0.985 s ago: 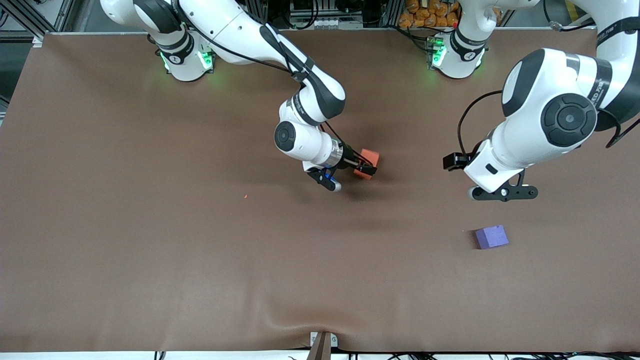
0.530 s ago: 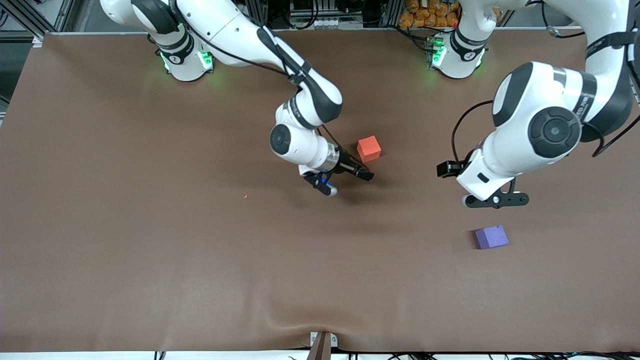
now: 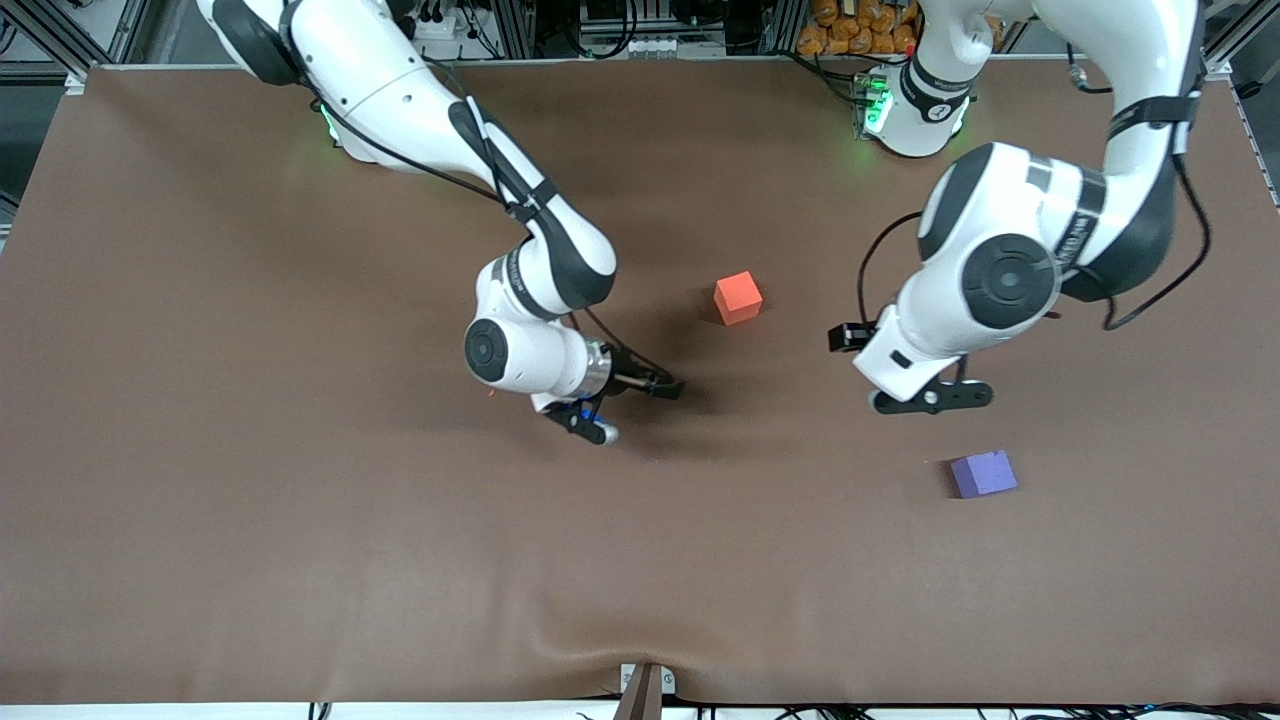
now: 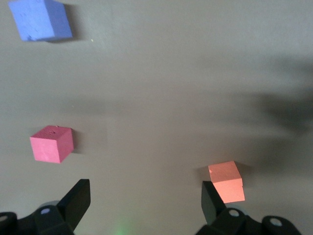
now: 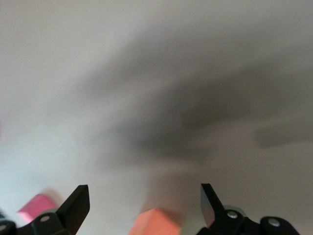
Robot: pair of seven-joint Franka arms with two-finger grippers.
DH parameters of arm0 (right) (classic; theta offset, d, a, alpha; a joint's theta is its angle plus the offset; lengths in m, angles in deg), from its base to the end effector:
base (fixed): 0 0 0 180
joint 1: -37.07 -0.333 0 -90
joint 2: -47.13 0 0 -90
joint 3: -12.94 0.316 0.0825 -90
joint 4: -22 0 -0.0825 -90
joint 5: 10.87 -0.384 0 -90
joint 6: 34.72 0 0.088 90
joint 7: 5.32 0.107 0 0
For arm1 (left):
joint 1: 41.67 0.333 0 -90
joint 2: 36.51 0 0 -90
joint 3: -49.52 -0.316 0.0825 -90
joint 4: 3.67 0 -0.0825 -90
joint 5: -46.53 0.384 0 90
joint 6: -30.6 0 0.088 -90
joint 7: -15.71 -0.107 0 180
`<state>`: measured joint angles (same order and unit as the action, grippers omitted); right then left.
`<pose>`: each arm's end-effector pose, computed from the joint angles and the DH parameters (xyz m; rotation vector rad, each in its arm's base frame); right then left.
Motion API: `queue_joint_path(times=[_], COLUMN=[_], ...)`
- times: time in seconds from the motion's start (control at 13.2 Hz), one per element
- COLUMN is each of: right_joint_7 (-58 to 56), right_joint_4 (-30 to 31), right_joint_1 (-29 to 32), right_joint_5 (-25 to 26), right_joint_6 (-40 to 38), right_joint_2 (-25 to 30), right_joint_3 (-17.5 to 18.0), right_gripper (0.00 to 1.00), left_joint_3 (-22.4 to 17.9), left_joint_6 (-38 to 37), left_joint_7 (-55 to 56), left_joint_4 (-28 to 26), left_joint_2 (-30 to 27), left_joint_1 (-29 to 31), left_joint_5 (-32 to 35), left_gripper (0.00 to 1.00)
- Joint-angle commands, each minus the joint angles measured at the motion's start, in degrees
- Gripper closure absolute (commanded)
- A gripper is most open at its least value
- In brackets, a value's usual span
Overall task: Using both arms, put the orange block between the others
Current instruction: 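Grasp the orange cube with the left gripper while the right gripper withdraws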
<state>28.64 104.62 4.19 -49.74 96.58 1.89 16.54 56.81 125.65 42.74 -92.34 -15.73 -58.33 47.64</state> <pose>0.5871 0.4403 0.2302 -2.5681 0.5483 0.3778 0.5868 -0.2483 0.4251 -3.0368 -0.0793 0.3600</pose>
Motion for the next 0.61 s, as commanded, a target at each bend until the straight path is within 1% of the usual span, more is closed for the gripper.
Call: queue_joint_path(times=[0.0,0.08,0.15,0.38,0.53], right_joint_7=[-1.4,-2.0,-3.0,-8.0,-10.8], right_joint_4=[0.3,0.2,0.0,-0.1,-0.1], right_joint_1=[3.9,6.0,7.6,12.2,14.1], right_joint_5=[10.5,14.5,16.6,17.0,17.1], right_joint_6=[-5.6,-8.5,-11.1,-16.7,-18.9], right_joint_2=[1.8,2.4,3.0,4.7,5.9], right_joint_3=[0.8,1.0,1.1,1.1,1.1], right_gripper=[0.0,0.0,0.0,0.0,0.0], left_joint_3=[0.4,1.6,2.4,4.7,6.7], left_joint_6=[1.0,1.5,2.2,4.6,7.2], left_joint_7=[1.7,3.2,4.8,8.2,11.4], left_joint_4=[-2.9,-3.7,-4.7,-7.9,-11.2], left_joint_2=[-1.1,-1.1,-1.1,-1.1,-1.0], left_joint_1=[-0.6,-0.6,-0.6,-0.6,-0.6], left_joint_5=[0.7,0.7,0.7,0.7,0.7], left_gripper=[0.0,0.0,0.0,0.0,0.0])
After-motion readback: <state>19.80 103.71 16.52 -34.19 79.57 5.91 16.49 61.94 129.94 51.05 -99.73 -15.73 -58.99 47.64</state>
